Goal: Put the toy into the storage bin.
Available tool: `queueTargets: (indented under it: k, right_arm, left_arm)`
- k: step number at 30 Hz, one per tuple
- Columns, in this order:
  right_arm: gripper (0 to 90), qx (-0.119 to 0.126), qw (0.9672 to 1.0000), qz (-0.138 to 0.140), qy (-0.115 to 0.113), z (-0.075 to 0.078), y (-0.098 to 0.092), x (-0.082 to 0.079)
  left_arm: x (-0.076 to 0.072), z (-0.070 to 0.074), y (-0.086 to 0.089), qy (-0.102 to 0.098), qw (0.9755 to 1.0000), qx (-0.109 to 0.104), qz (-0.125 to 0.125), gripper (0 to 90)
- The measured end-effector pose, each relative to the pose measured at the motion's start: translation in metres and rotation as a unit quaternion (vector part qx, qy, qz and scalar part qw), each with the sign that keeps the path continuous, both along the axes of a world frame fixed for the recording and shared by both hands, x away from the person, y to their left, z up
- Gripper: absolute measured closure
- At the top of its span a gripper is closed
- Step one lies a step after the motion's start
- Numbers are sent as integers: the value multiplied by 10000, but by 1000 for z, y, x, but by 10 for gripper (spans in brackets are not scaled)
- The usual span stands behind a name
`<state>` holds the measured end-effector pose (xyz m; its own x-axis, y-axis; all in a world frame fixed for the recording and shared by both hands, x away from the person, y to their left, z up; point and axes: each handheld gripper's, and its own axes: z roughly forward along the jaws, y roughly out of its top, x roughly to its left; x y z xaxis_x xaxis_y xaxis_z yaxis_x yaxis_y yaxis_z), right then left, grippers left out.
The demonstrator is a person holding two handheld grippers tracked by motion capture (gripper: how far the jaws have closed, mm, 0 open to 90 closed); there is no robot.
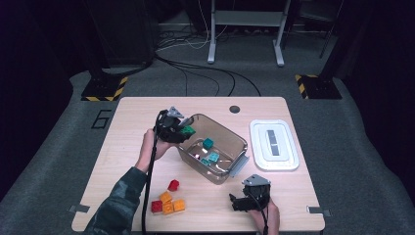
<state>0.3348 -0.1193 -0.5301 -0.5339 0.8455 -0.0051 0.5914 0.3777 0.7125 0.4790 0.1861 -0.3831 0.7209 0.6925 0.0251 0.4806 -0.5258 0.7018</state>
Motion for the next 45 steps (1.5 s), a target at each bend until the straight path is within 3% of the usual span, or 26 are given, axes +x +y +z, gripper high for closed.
queueTargets:
  k: [12,18,25,35,45]
  right_arm:
    - [0,2,10000,-4,3,0,0,0]
    - [0,1,10000,-2,3,0,0,0]
    - [0,37,10000,-57,13,0,1,0]
    - [0,3,10000,-9,2,0,0,0]
    - [0,-4,10000,4,-4,0,0,0]
  left_arm:
    - [2,-11,-1,54,9999,88,65,569]
    - [-1,-9,0,114,9998,57,137,376]
    - [-22,0,10,-106,9998,-109,155,214]
    - [-53,9,32,-428,9982,-336,243,125]
    - [-75,-9,65,-435,9970,-385,505,65]
